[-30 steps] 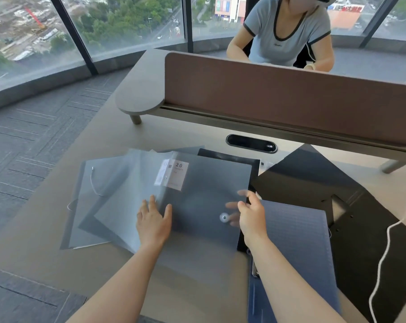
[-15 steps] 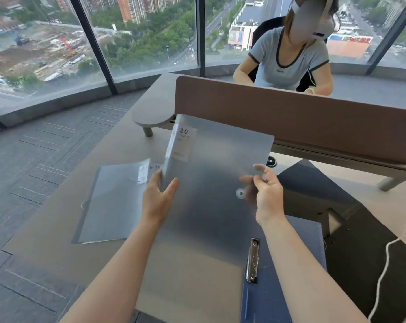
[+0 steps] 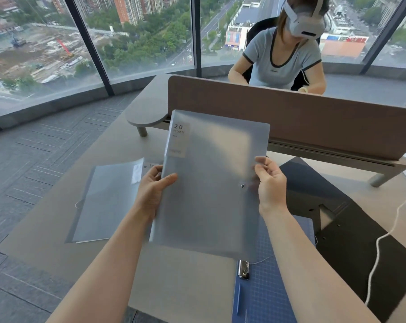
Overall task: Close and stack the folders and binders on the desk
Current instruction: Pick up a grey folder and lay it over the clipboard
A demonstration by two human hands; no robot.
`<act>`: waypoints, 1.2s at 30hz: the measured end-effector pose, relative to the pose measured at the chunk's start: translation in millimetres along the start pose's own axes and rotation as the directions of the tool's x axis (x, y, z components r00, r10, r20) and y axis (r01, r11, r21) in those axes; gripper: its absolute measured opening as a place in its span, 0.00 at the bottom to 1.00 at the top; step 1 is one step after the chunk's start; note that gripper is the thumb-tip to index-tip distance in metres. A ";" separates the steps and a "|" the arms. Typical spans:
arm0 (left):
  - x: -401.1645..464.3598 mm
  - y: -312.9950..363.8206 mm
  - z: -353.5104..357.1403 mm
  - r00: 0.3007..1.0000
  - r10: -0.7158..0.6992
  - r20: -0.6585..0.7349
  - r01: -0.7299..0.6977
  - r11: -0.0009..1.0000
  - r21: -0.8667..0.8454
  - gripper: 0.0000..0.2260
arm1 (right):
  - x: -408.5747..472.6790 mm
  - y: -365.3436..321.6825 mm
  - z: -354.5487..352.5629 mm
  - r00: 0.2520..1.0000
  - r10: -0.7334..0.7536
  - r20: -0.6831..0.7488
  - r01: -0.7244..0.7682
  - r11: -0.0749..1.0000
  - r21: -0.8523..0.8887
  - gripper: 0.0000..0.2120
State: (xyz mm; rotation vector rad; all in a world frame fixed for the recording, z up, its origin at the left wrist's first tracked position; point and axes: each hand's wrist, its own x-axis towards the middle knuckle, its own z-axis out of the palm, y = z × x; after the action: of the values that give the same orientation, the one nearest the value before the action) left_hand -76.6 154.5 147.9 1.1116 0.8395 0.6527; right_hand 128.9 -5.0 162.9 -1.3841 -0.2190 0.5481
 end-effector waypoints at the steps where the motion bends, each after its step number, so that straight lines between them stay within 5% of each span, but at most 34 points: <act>1: -0.4 -3.9 1.2 1.000 -0.030 0.007 0.030 0.999 -0.027 0.16 | 1.5 3.0 -2.7 1.000 -0.003 -0.009 0.003 1.000 -0.016 0.11; 11: -0.2 -57.5 6.8 0.974 -0.221 0.047 0.224 0.972 -0.070 0.12 | 3.6 42.5 -37.0 0.968 0.250 0.034 -0.246 0.966 -0.083 0.14; 19: -3.2 -109.9 -7.5 0.911 -0.407 -0.063 0.400 0.911 -0.099 0.05 | -19.7 77.7 -63.9 0.790 0.597 0.142 -0.515 0.771 -0.376 0.10; 28: -17.8 -151.7 -37.0 0.846 -0.504 -0.172 0.505 0.862 -0.043 0.08 | -32.4 107.2 -68.2 0.716 0.674 0.182 -0.479 0.664 -0.573 0.07; 36: -24.3 -164.7 -36.7 0.864 -0.411 -0.290 0.479 0.849 0.222 0.17 | -33.2 138.4 -72.0 0.767 0.638 0.065 -0.339 0.490 -0.803 0.12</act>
State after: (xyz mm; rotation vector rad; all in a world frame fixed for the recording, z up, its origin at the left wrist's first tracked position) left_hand -113.6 100.4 -9.4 1.0522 1.3837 0.2690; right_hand 100.5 -71.8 20.9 -2.2046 -0.3692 1.3330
